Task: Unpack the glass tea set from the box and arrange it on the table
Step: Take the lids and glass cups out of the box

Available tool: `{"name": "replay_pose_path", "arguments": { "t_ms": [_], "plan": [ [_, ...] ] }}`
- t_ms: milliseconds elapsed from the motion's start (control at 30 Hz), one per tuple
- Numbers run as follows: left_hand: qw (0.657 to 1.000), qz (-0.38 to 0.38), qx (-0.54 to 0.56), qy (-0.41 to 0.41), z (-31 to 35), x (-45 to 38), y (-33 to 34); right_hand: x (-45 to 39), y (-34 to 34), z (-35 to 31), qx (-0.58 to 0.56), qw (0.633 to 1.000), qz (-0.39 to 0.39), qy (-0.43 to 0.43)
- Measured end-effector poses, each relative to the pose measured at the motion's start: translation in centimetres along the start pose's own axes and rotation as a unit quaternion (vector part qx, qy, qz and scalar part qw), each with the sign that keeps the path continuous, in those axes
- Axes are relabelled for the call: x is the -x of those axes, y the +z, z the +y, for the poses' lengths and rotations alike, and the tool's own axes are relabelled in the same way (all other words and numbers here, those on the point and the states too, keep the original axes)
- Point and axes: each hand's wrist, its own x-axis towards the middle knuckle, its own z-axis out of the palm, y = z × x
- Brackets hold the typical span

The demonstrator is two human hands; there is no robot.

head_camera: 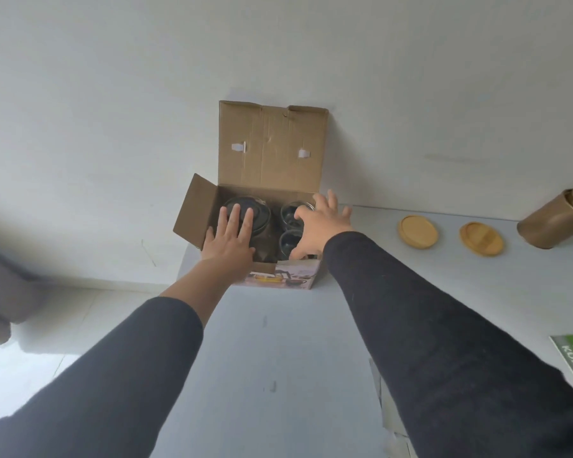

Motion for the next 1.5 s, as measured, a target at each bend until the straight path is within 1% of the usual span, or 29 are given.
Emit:
{"name": "replay_pose_path", "arguments": {
  "t_ms": [100, 200, 367, 500, 600, 700, 900, 967, 1033, 1133, 1233, 1333, 1433, 1500],
  "plan": [
    [1.000, -0.002, -0.001, -0.002, -0.2, 0.0, 0.2, -0.4, -0.7, -0.3, 0.092, 0.995, 0.003, -0.036],
    [1.000, -0.003, -0.002, -0.004, -0.4, -0.1, 0.3, -0.4, -0.1, -1.0, 0.110, 0.994, -0.004, -0.012],
    [1.000, 0.000, -0.006, -0.003, -0.6, -0.4, 0.5, -0.7, 0.2, -1.4, 0.070, 0.996, -0.037, 0.042],
    [1.000, 0.005, -0.005, -0.002, -0.8, -0.5, 0.7, -1.2, 0.8, -2.1, 0.038, 0.997, -0.034, 0.055],
    [1.000, 0.006, -0.003, -0.004, -0.9, -0.6, 0.8, -1.1, 1.5, -2.2, -0.007, 0.996, -0.045, 0.080],
    [1.000, 0.006, -0.001, -0.003, -1.0, -0.5, 0.8, -0.6, 1.7, -2.0, -0.054, 0.994, -0.048, 0.079],
    [1.000, 0.009, 0.004, -0.001, -1.2, -0.4, 0.7, 0.2, 1.4, -1.6, -0.105, 0.993, 0.016, 0.043],
    [1.000, 0.011, 0.006, 0.000, -1.2, -0.4, 0.7, 0.5, 1.2, -1.6, -0.123, 0.990, 0.053, 0.038],
    [1.000, 0.011, 0.013, -0.002, -1.3, -0.4, 0.7, 0.9, 0.9, -1.5, -0.193, 0.975, 0.103, 0.038],
    [0.999, 0.012, 0.037, 0.000, -1.2, -0.2, 0.4, 2.0, 0.3, -1.1, -0.300, 0.936, 0.182, 0.036],
    [0.993, 0.022, 0.119, -0.014, -0.7, 0.1, -0.8, 3.3, 0.0, 0.1, -0.366, 0.895, 0.248, 0.058],
    [0.981, 0.081, 0.172, -0.024, 0.4, 0.2, -2.3, 4.8, 0.5, 2.0, -0.421, 0.849, 0.304, 0.097],
    [0.969, 0.163, 0.185, 0.011, 2.8, -0.2, -3.3, 6.5, 1.8, 4.5, -0.443, 0.810, 0.358, 0.138],
    [0.960, 0.194, 0.195, 0.048, 5.7, -0.4, -3.6, 7.4, 2.8, 7.0, -0.451, 0.787, 0.385, 0.168]
  ]
}}
